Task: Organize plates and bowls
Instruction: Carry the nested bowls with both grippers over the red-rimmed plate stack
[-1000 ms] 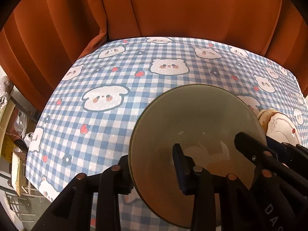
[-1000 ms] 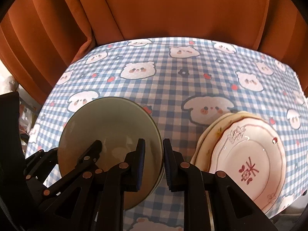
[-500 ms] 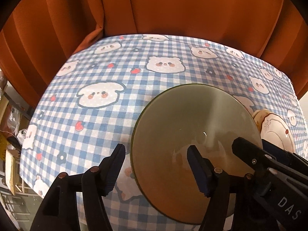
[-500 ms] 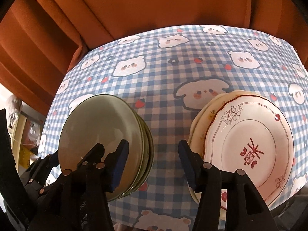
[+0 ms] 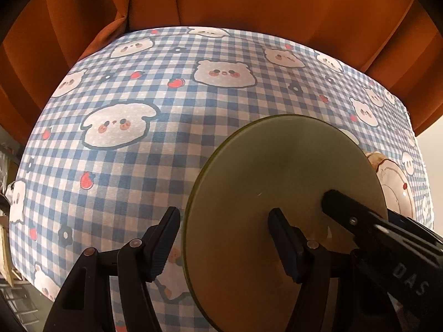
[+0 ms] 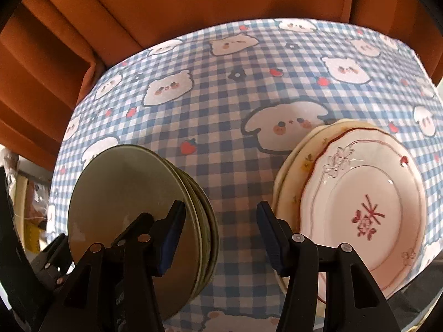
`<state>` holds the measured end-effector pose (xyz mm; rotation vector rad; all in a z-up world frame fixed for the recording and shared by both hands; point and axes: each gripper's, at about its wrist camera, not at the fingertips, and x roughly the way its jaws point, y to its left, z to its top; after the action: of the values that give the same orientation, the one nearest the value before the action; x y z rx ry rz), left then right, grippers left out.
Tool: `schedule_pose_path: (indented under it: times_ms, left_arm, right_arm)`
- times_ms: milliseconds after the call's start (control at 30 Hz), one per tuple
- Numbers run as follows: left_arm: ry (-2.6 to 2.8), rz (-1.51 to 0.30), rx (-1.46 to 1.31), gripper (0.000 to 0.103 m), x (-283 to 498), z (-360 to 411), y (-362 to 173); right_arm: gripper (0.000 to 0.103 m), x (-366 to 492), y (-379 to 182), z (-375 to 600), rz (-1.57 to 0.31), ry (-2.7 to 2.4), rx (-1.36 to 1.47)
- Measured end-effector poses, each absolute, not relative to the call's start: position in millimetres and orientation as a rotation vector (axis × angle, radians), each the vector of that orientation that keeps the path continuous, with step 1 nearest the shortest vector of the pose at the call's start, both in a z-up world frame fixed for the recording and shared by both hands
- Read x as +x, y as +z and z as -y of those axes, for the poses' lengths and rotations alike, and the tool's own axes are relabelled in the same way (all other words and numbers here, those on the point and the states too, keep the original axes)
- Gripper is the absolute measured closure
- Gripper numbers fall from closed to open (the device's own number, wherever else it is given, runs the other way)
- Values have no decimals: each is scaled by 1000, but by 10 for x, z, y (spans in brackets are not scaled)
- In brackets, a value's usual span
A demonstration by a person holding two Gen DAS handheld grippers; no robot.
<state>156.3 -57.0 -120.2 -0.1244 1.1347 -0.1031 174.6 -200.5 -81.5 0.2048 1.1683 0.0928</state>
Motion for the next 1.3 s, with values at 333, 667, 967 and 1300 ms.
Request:
schedule_pose_path:
  times_ms: [333,667,967,1300]
  left_arm:
    - [-129,-1153,9,36,1541,667,-1158]
    - [-186,-1160,45,37,1549,776,-1156]
    - [-228,-1164,-1,39,1537,729,-1147]
    - [-289,-1191,-91,40,1488,509,-1121]
  right_arm:
    - [55,1792,-995,1933,-1208,158,287]
    - [64,1761,-1003,1941,-1192,194,323]
    - [64,1743,-958,1870,-1196,146,281]
    - [64,1715,-868,1731,-1209,101,256]
